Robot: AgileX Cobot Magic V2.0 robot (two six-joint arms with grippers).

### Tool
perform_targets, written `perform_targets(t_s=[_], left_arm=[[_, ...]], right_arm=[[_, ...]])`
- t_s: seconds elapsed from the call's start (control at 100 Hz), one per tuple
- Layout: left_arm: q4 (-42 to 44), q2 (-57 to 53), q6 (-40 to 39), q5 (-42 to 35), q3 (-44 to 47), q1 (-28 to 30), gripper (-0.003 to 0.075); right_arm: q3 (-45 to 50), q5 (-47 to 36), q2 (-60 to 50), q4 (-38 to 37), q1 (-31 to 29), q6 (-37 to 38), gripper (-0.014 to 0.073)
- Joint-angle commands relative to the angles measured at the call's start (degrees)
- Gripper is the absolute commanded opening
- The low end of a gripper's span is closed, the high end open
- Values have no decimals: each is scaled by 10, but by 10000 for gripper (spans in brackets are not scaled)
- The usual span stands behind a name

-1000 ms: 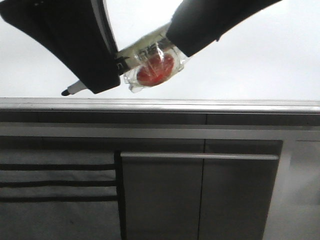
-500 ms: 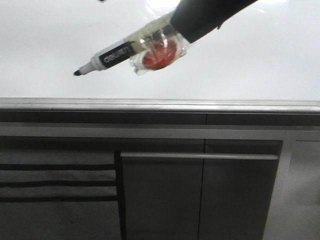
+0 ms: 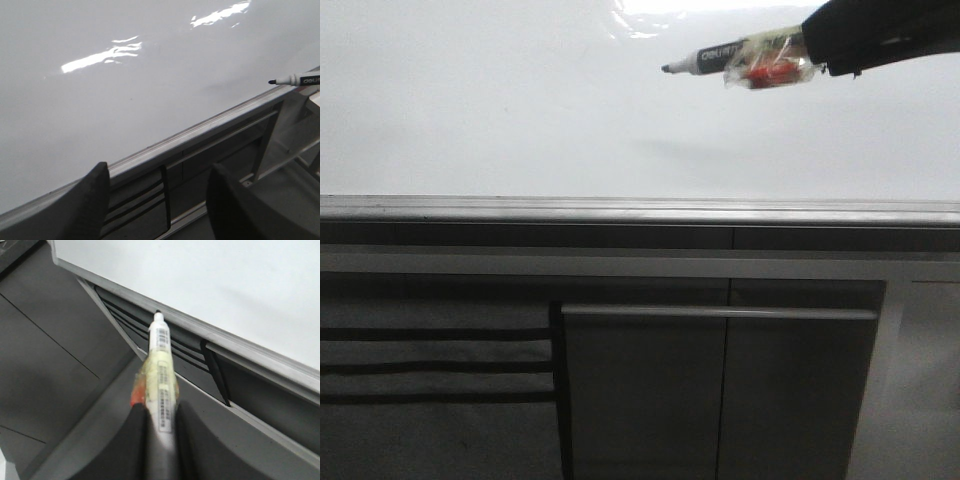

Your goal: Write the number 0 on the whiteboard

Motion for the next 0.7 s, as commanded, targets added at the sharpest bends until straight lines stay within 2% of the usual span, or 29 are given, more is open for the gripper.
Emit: perform_targets(t_s=[0.0, 0.08, 0.21, 0.54, 0.69], left_arm=[[-32, -19, -10, -97, 27, 14, 347], [-48, -23, -10, -123, 41, 19, 330], [-48, -23, -10, -123, 42, 19, 311], [-48, -23, -10, -124, 42, 19, 311], [-48, -23, -10, -124, 42, 19, 311]], right_arm=[[-23, -34, 9, 34, -4, 36, -27], [-59, -19, 42, 1, -4, 63, -27], [-134, 18, 92, -111, -4, 146, -27], [-204, 5, 145, -135, -1, 155, -27], [-233, 0, 160, -173, 29, 167, -27]])
